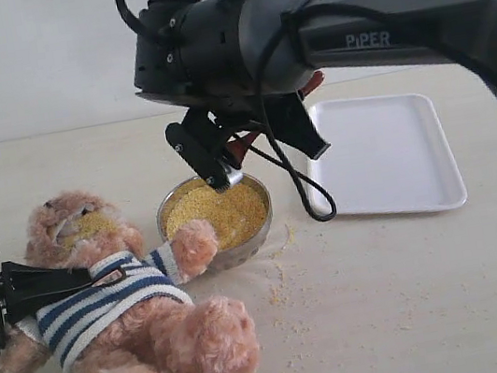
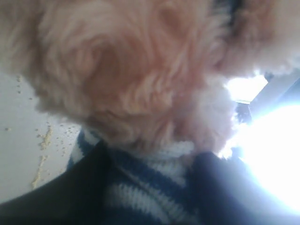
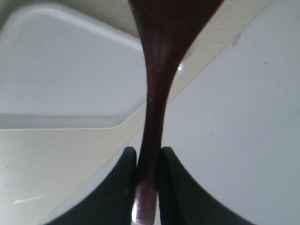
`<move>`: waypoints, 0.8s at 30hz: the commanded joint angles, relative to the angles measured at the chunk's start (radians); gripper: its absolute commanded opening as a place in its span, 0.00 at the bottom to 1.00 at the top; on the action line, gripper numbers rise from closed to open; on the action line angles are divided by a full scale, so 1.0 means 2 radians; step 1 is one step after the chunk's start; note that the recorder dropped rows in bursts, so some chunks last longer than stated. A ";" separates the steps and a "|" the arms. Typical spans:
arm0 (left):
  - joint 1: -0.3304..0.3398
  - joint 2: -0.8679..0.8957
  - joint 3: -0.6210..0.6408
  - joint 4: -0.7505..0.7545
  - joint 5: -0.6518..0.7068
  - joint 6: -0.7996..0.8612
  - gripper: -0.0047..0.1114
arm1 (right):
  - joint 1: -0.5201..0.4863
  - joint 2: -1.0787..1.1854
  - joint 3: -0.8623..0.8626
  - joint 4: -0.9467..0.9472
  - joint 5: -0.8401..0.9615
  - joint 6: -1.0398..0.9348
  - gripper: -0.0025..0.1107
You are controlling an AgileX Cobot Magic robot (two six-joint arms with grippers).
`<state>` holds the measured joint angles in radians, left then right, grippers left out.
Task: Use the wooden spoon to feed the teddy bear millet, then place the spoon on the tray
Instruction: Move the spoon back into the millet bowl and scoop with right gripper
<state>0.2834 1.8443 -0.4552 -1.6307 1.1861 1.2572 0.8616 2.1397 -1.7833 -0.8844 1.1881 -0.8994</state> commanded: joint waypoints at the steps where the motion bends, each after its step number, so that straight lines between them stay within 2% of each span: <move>1: 0.002 0.001 0.020 0.010 0.018 -0.004 0.08 | 0.001 0.006 -0.002 -0.025 -0.032 -0.012 0.02; 7: 0.002 0.001 0.064 0.001 0.018 0.002 0.08 | 0.010 0.017 -0.002 -0.048 -0.061 -0.042 0.02; 24: 0.002 0.001 0.066 -0.024 0.018 0.017 0.08 | 0.028 0.069 -0.002 -0.074 -0.074 -0.066 0.02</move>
<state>0.2856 1.8443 -0.3287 -1.6674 1.1861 1.2833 0.9042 2.2820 -1.7833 -1.0286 1.0325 -1.0179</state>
